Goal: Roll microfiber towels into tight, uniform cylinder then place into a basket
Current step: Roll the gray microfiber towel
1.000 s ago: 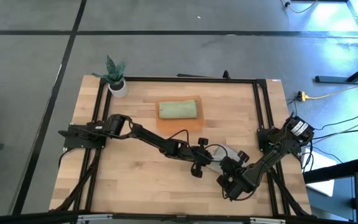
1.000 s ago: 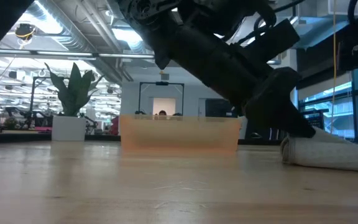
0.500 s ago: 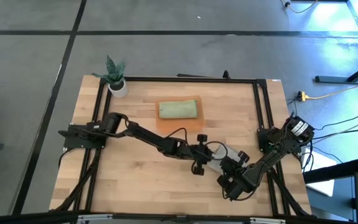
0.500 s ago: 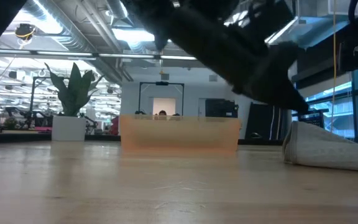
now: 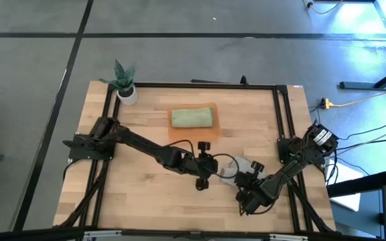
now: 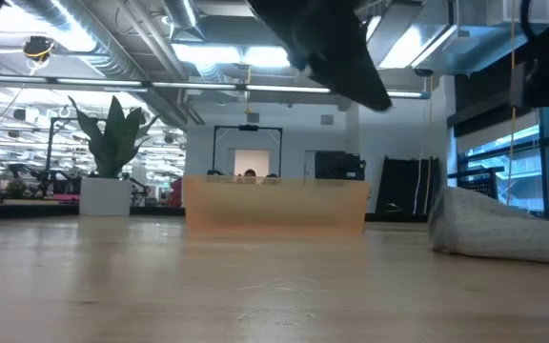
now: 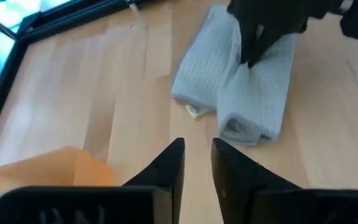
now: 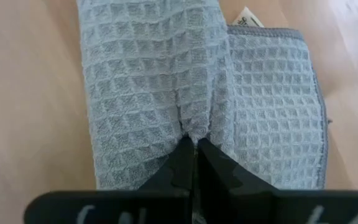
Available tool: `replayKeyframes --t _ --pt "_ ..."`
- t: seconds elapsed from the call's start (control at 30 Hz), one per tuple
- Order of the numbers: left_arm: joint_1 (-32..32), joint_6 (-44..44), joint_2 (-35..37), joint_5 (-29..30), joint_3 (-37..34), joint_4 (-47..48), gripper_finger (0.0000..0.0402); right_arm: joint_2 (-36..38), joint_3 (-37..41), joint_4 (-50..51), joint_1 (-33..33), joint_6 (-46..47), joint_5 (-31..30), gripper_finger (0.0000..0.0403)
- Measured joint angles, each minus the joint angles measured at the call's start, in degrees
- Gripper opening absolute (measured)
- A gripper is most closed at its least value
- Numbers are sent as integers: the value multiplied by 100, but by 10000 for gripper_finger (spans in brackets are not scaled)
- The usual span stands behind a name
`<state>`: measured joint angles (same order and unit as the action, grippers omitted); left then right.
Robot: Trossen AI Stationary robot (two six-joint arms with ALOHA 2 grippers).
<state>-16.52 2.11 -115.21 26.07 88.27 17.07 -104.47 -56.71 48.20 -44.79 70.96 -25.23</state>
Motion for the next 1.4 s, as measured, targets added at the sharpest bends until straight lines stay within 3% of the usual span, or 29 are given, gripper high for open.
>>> replayKeyframes --t 0.27,0.73,1.07,1.4 --pt "-412 -577 421 513 -2 891 69 5 -11 -660 391 -1518 -26 14" --pt "-1029 -1904 706 515 0 2297 69 -32 9 -2772 970 -5219 125 14" --pt "-1245 -2123 706 534 0 2432 69 -30 9 -2795 1048 -5265 216 25" --pt "-1238 -2114 703 542 0 2434 69 -17 2 -2762 1051 -5443 123 111"
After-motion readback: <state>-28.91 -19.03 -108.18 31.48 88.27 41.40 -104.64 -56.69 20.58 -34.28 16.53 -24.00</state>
